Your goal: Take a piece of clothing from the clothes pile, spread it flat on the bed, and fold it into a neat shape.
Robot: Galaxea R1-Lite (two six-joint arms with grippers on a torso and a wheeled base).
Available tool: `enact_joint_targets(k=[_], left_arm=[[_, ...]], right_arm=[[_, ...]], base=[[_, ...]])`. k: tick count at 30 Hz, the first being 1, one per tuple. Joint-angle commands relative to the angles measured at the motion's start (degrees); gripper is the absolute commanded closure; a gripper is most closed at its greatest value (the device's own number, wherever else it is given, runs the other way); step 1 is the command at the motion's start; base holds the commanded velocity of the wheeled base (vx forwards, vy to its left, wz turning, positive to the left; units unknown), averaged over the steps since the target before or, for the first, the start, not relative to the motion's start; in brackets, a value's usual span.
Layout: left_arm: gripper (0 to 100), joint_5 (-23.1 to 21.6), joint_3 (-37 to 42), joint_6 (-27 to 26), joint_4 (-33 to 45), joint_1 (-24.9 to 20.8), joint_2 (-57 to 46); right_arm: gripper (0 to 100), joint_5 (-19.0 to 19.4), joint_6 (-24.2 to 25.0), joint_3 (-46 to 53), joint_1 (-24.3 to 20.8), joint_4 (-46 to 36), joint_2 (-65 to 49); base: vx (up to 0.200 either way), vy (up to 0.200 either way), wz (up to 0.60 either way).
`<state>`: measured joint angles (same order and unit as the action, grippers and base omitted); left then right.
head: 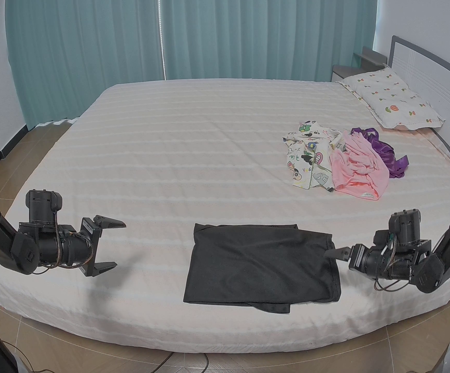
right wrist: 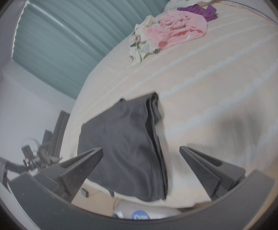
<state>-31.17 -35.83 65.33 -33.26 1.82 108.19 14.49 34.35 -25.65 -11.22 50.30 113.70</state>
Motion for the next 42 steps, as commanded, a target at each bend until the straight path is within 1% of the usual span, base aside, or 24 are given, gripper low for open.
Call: enact_joint_targets(k=[1, 4, 5, 10, 14, 15, 19, 21, 24, 28, 35, 36, 39, 40, 42], left_arm=[[0, -0.03, 0.06, 0.06, 0.03, -0.67, 0.18], [0, -0.03, 0.14, 0.15, 0.03, -0.67, 0.18], [0, -0.03, 0.14, 0.15, 0.03, -0.67, 0.18], [0, -0.03, 0.5, 0.06, -0.05, -0.76, 0.18], [0, -0.03, 0.5, 0.06, -0.05, -0.76, 0.18], [0, -0.03, 0.5, -0.03, -0.05, -0.76, 0.18], [0, -0.03, 0.5, 0.06, -0.05, -0.76, 0.27], [0, -0.03, 0.5, 0.06, -0.05, -0.76, 0.53], [0, -0.03, 0.5, 0.06, -0.05, -0.76, 0.53], [0, -0.03, 0.5, 0.06, -0.05, -0.85, 0.53], [0, -0.03, 0.5, -0.03, -0.05, -0.94, 0.62], [0, -0.03, 0.5, 0.06, -0.05, -0.94, 0.62], [0, -0.03, 0.5, 0.06, -0.05, -0.94, 0.62], [0, -0.03, 0.5, 0.06, -0.05, -0.94, 0.62], [0, -0.03, 0.5, 0.06, -0.05, -0.94, 0.53]], right_arm=[[0, -3.6, 5.9, -9.95, 0.58, -0.11, 7.41], [0, -7.55, 6.25, -14.78, 0.14, 0.15, 12.6], [0, -7.99, 6.34, -16.1, 0.05, 0.15, 13.65], [0, -8.52, 6.43, -21.99, 0.05, -0.38, 17.87], [0, -8.52, 6.52, -24.62, 0.05, -0.55, 19.63], [100, -8.61, 6.52, -25.15, 0.05, -0.46, 20.07], [100, -8.52, 7.83, -25.5, 0.05, 0.06, 20.16], [100, -8.52, 10.82, -25.59, 0.67, 0.59, 19.54], [100, -8.43, 12.67, -25.33, 1.37, 3.05, 19.72], [100, -8.43, 13.11, -24.62, 1.64, 6.48, 20.42], [100, -8.08, 13.02, -23.57, 1.64, 6.92, 20.24], [0, -8.08, 13.11, -23.48, 1.64, 7.01, 20.24], [0, -8.43, 13.02, -22.69, 1.99, 7.97, 19.54], [0, -8.43, 12.93, -21.55, 2.95, 8.85, 18.31], [0, -8.34, 12.93, -20.67, 3.39, 9.38, 17.43]], base=[[0.0, 0.0, 0.0], [0.0, 0.0, 0.0], [0.0, 0.0, 0.0], [0.0, 0.0, 0.0], [0.0, 0.0, 0.0], [0.0, 0.0, 0.0], [0.0, 0.0, 0.0], [0.0, 0.0, 0.0], [0.0, 0.0, 0.0], [0.0, 0.0, 0.0], [0.0, 0.0, 0.0], [0.0, 0.0, 0.0], [0.0, 0.0, 0.0], [0.0, 0.0, 0.0], [0.0, 0.0, 0.0]])
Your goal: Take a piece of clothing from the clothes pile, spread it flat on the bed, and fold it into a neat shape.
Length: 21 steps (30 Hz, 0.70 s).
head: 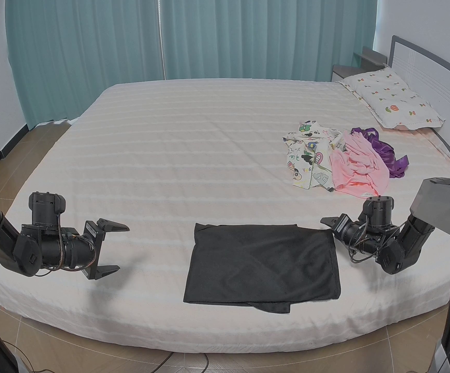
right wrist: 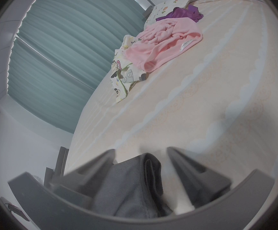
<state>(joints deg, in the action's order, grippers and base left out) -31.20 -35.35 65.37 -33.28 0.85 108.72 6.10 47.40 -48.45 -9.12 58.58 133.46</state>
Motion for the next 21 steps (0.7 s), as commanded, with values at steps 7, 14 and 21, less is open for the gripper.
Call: enact_joint_targets(k=[7, 14, 21], left_arm=[[0, -0.09, 0.02, 0.2, -0.03, -0.68, -0.26], [0, -0.09, -0.07, 0.11, -0.03, -4.54, 0.01], [0, 0.96, -0.42, 0.02, -0.03, -9.91, 0.09]], right_arm=[[0, 0.5, 0.15, 18.83, 4.2, 7.17, -12.0], [0, 0.85, 0.33, 35.53, 5.43, 17.71, -14.28], [0, 2.25, 0.06, 38.51, 4.64, 23.16, -12.53]], base=[[0.0, 0.0, 0.0], [0.0, -0.143, 0.0], [0.0, -0.2, 0.0]])
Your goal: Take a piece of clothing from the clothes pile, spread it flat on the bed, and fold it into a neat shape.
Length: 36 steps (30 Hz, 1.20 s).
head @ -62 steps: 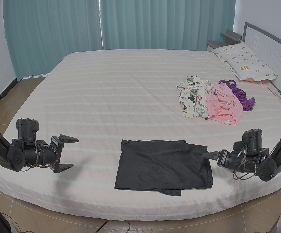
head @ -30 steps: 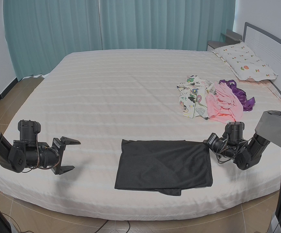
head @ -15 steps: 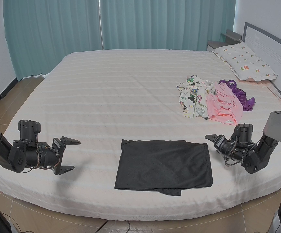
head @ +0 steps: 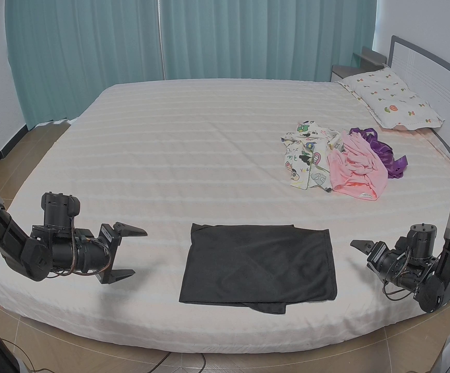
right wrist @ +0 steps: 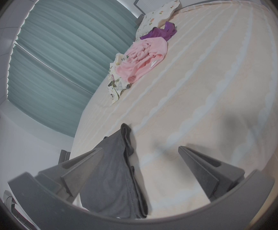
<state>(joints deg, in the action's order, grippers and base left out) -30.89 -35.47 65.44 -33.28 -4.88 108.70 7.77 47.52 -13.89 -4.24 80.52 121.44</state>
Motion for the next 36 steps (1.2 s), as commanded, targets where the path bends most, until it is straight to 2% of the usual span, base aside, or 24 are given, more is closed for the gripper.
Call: enact_joint_targets(k=[1, 7, 9, 11, 15, 19, 23, 33, 36], left_arm=[[0, 0.66, -0.47, -0.05, -0.03, -4.7, 0.19], [0, 2.06, -2.85, -0.84, -1.0, -5.32, 1.95], [0, 2.24, -4.96, -3.48, -2.49, -4.26, 3.62], [0, 2.85, -6.54, -8.75, -3.55, -2.86, 5.64], [0, 3.64, -7.5, -15.78, -3.37, -2.68, 7.31], [0, 4.17, -7.42, -15.87, -3.19, -3.12, 7.66], [0, 7.95, -6.8, -15.61, -3.46, -3.21, 7.4], [0, 7.42, -4.52, -16.13, -3.55, -4.26, 5.29], [0, 7.42, -4.87, -16.22, -3.63, -4.26, 5.64]], right_arm=[[0, 0.58, -0.06, 4.04, -0.33, 1.22, -0.33], [0, 0.58, 0.03, 4.66, -0.24, 1.31, 0.02], [0, 0.58, 0.03, 5.18, -0.33, 1.31, -0.07], [0, 0.58, 0.03, 5.62, -0.42, 1.4, -0.15], [0, 0.76, 0.03, 5.62, -0.59, 1.4, -0.07], [0, 0.85, 0.03, 5.62, -0.77, 1.31, 0.02], [0, 0.94, 0.03, 5.62, -1.29, 1.31, 0.02], [0, 0.94, 0.03, 6.24, -1.82, 2.19, 0.02], [0, 1.02, 0.03, 6.24, -1.82, 2.45, 0.11]], base=[[0.0, -0.2, 0.0], [0.0, -0.133, 0.0], [0.0, 0.0, 0.0], [0.0, 0.0, 0.0], [0.0, 0.0, 0.0], [0.0, 0.0, 0.0], [0.0, 0.0, 0.0], [0.18, 0.0, 0.0], [0.0, 0.0, 0.0]])
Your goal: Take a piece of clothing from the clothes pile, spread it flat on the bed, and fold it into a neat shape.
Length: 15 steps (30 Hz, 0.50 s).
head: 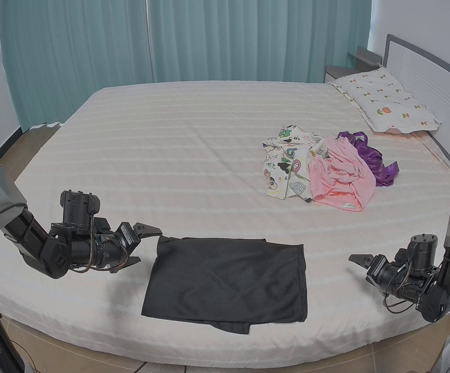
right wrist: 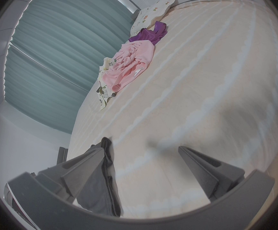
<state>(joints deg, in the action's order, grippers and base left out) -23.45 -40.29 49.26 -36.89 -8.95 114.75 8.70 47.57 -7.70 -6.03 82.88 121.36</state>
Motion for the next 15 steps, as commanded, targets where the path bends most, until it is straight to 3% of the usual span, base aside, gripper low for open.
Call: enact_joint_targets(k=[1, 7, 15], left_arm=[[0, -0.1, -0.14, -0.22, -0.03, -0.28, -0.14], [0, -0.54, 0.48, -6.28, 0.06, -0.54, 1.53], [0, -4.93, 2.41, -13.67, -0.03, -1.34, 4.69]], right_arm=[[0, 0.08, -0.02, 0.06, -0.03, 0.08, 0.2], [0, 0.61, -0.02, 0.06, -0.03, 0.08, 0.28], [0, 1.32, -0.02, -0.03, -0.12, 0.44, 0.46]], base=[[0.0, 0.0, 0.0], [0.0, 0.0, 0.0], [0.0, 0.0, 0.0]])
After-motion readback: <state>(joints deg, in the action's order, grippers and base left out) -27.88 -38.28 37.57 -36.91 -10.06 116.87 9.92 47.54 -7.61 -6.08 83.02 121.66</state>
